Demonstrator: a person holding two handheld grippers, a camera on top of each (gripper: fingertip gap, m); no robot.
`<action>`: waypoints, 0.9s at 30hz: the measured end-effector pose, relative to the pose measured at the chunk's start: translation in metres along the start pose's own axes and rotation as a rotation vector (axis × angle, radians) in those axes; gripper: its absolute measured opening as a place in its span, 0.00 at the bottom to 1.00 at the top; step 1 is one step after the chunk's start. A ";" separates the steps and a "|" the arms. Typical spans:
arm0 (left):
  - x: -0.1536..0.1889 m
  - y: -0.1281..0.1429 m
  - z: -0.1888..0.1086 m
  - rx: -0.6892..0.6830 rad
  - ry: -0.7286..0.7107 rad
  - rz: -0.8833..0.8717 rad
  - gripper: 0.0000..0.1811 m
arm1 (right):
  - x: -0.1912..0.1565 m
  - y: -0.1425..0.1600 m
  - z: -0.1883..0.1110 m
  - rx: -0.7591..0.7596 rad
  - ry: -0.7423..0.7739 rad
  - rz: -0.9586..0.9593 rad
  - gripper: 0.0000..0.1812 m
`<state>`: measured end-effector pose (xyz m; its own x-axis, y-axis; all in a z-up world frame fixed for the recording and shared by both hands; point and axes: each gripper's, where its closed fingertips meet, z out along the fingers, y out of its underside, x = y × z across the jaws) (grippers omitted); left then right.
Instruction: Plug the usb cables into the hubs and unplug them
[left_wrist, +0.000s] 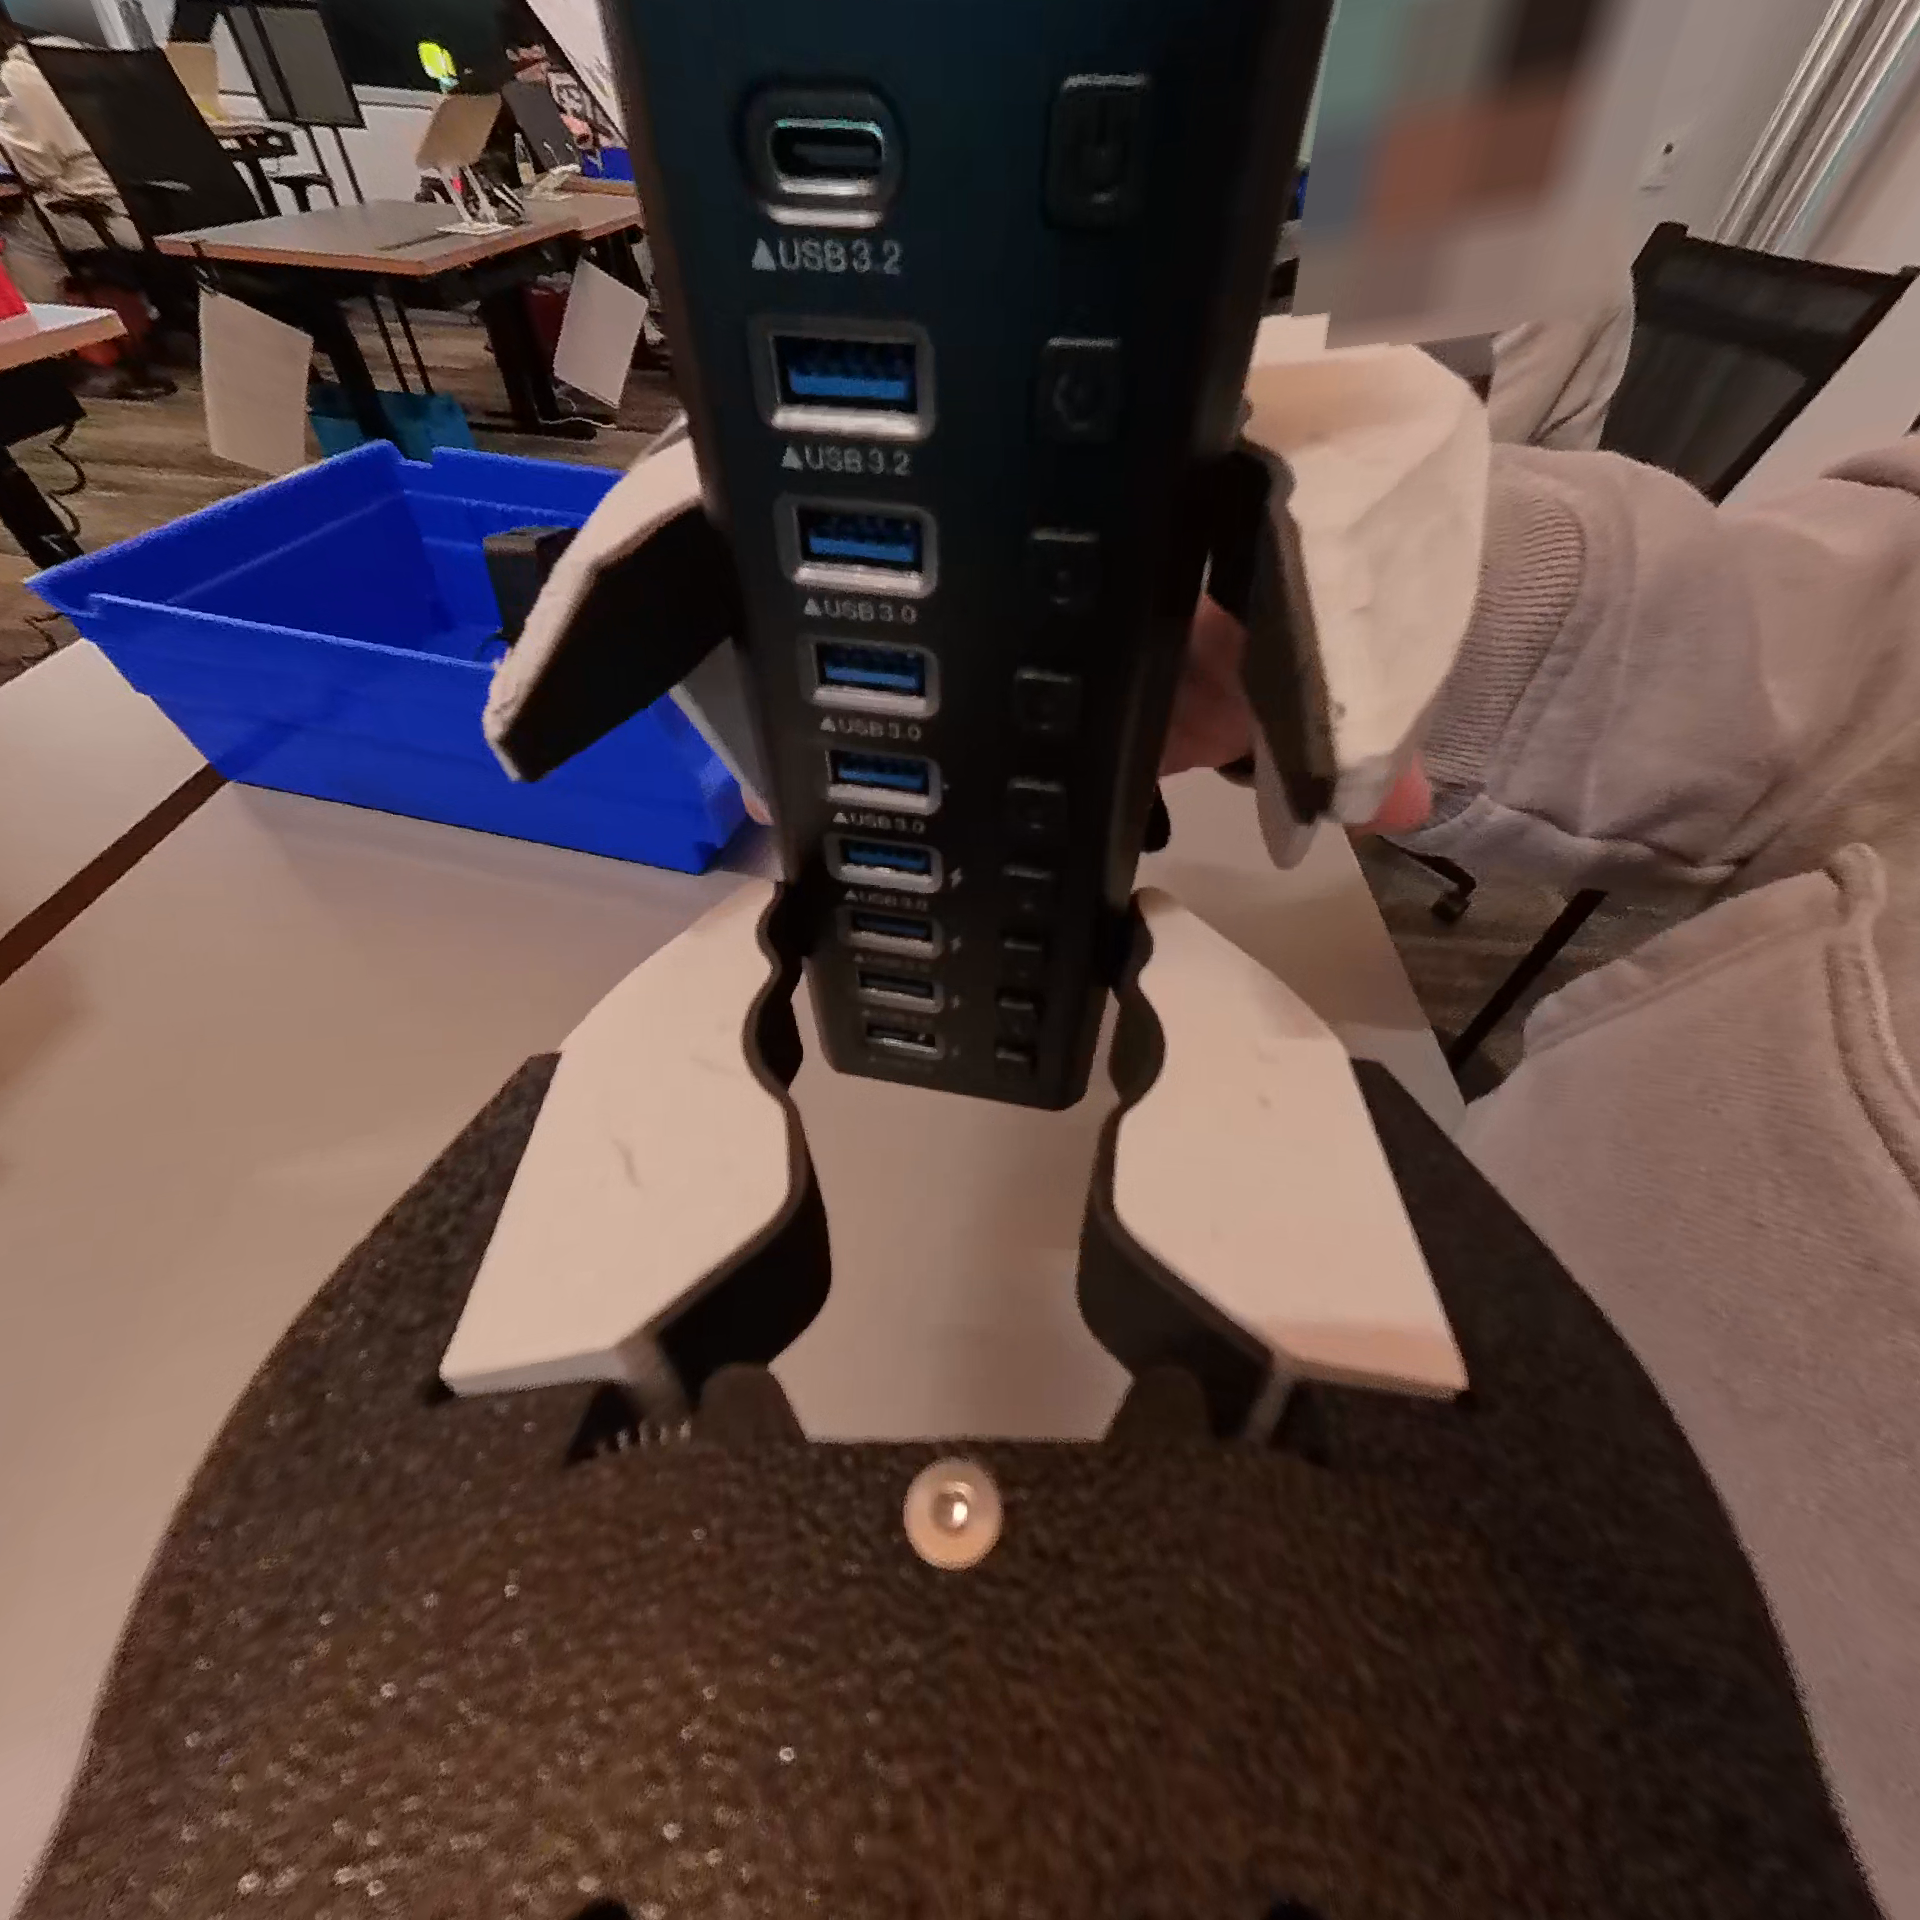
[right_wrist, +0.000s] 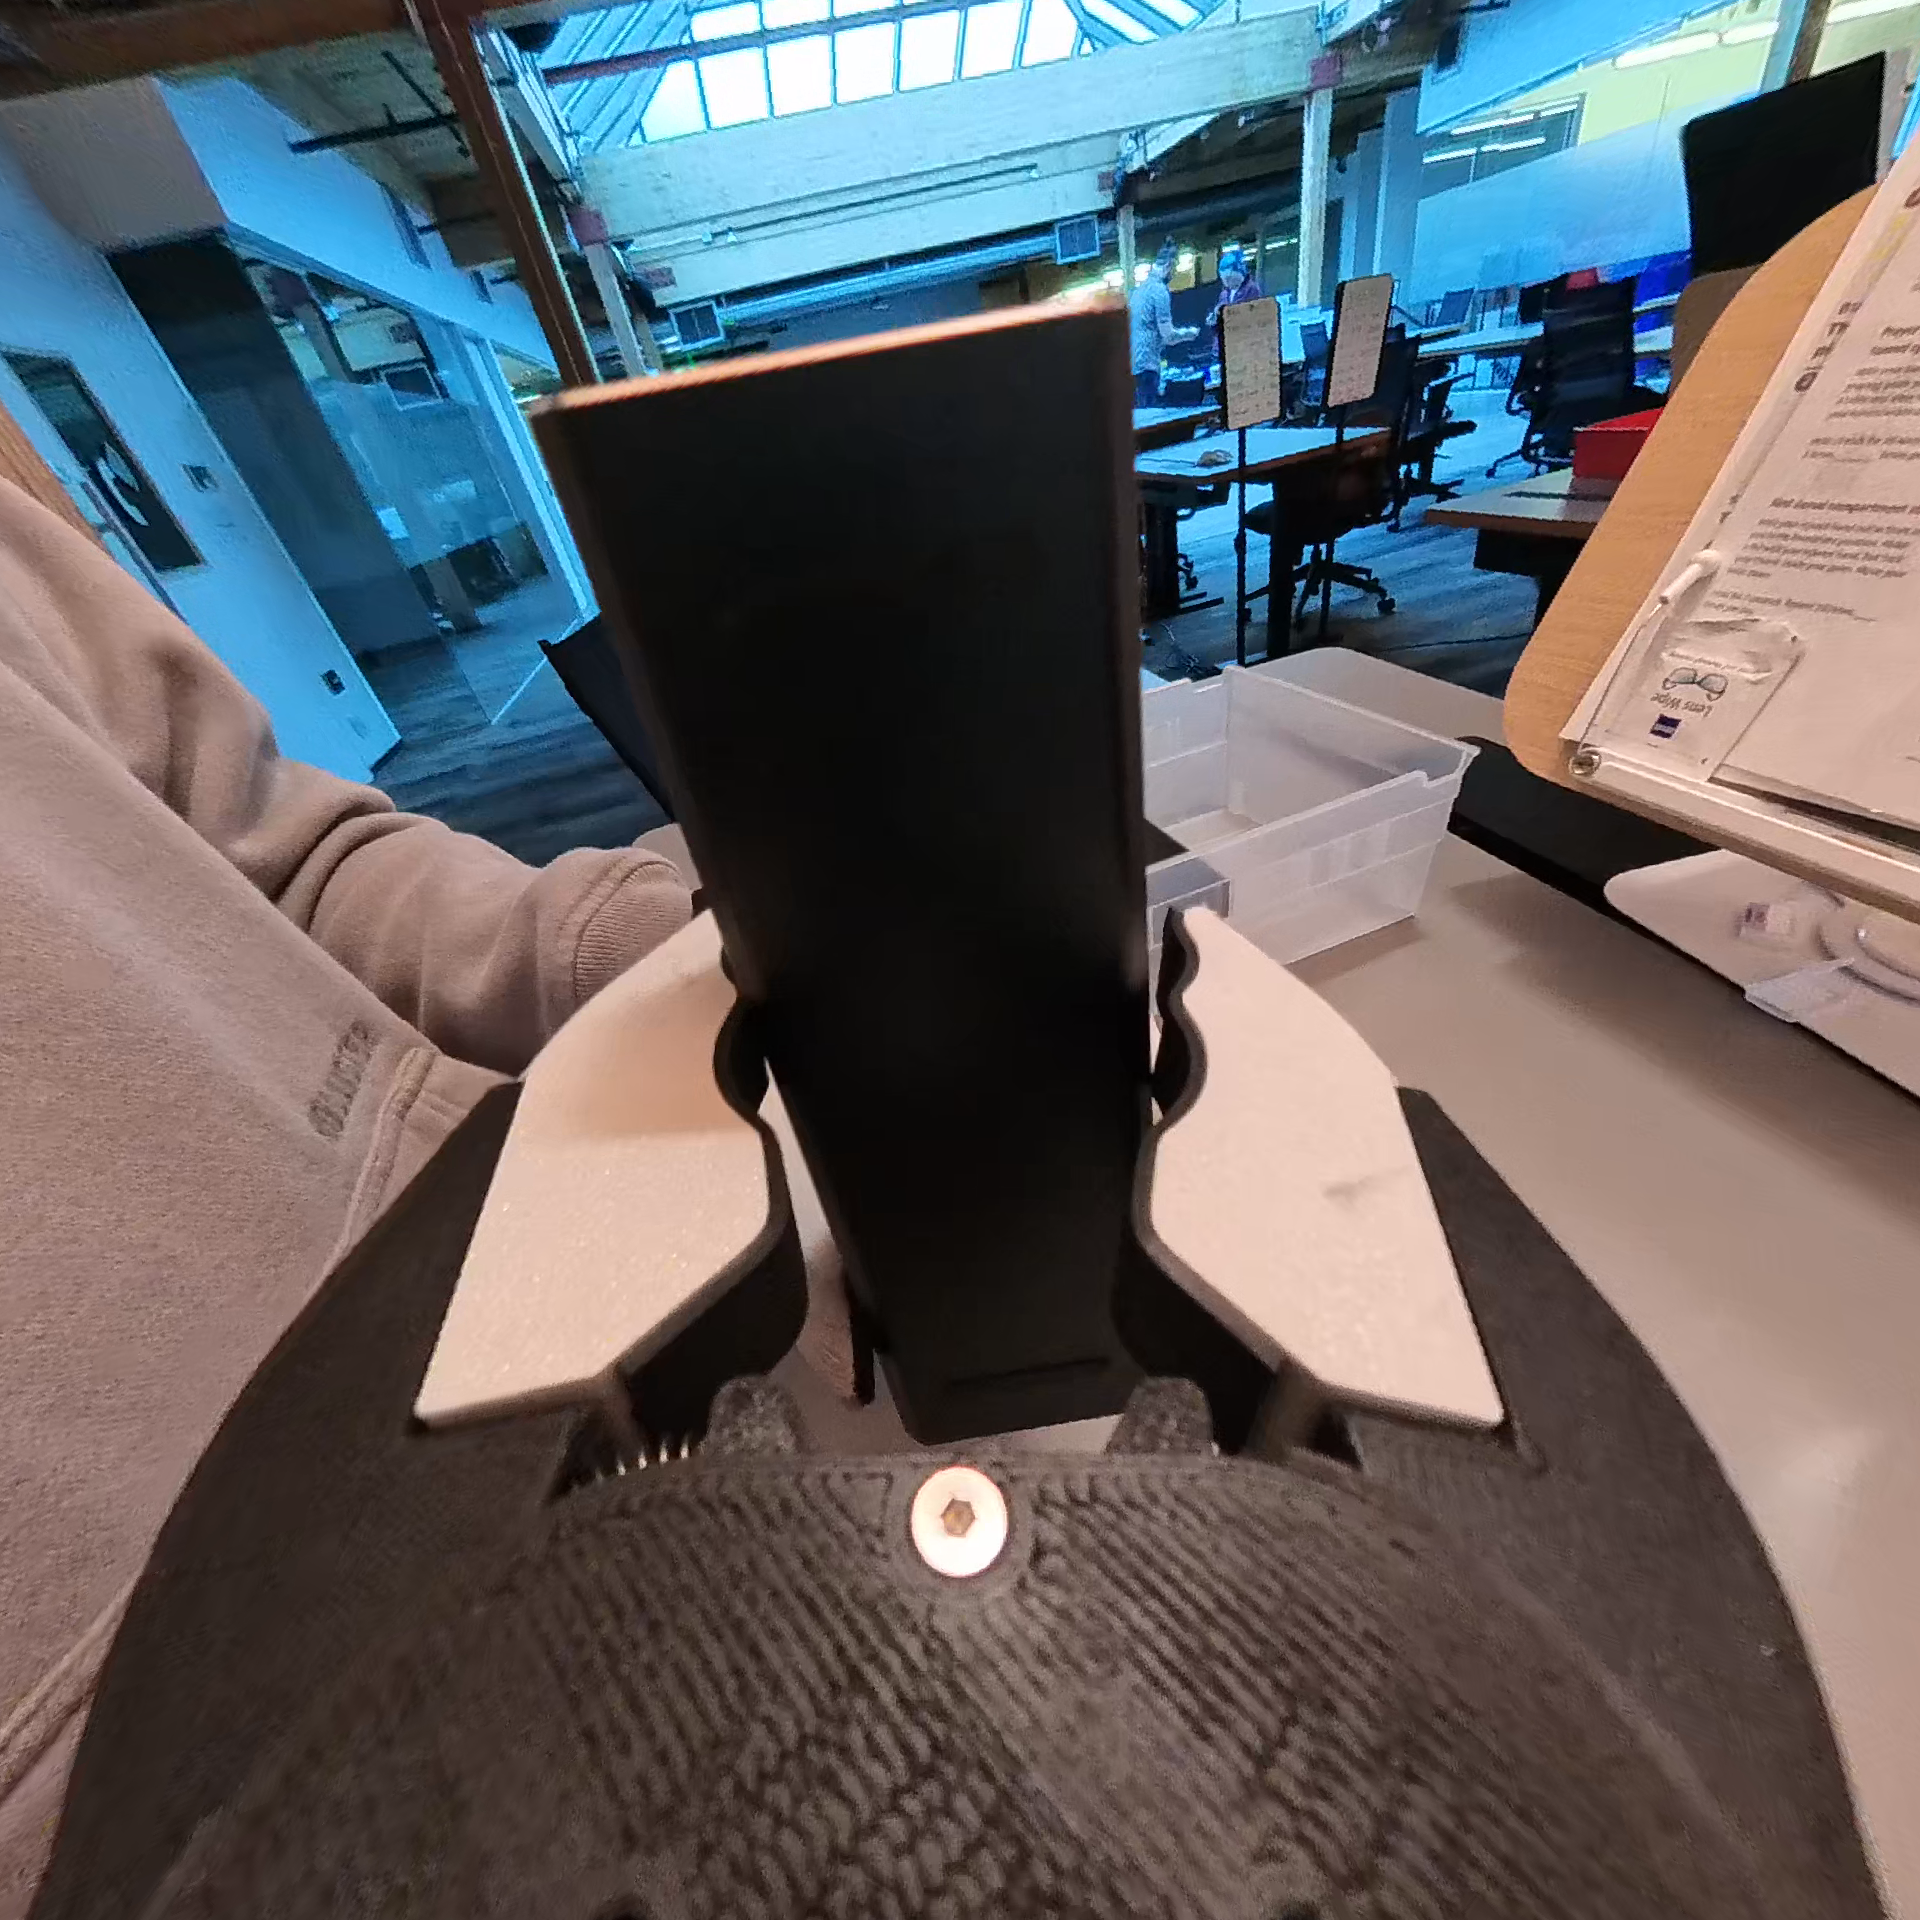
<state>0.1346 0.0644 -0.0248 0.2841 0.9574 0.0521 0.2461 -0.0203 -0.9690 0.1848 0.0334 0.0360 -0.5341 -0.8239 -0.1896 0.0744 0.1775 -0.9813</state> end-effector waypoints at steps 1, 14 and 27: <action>0.002 0.001 0.001 -0.006 0.016 0.004 0.31 | -0.002 0.002 0.000 -0.005 -0.016 -0.002 0.41; 0.008 0.002 0.006 -0.011 0.054 0.005 0.31 | -0.005 0.009 0.004 -0.048 -0.001 -0.062 0.40; 0.003 0.009 0.007 -0.015 0.039 -0.091 0.34 | 0.005 0.022 -0.001 -0.142 0.050 -0.066 0.41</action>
<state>0.1311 0.0696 -0.0350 0.2958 0.9436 0.1491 0.2862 0.0614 -0.9562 0.1831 0.0335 0.0137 -0.5756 -0.8090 -0.1193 -0.0805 0.2012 -0.9762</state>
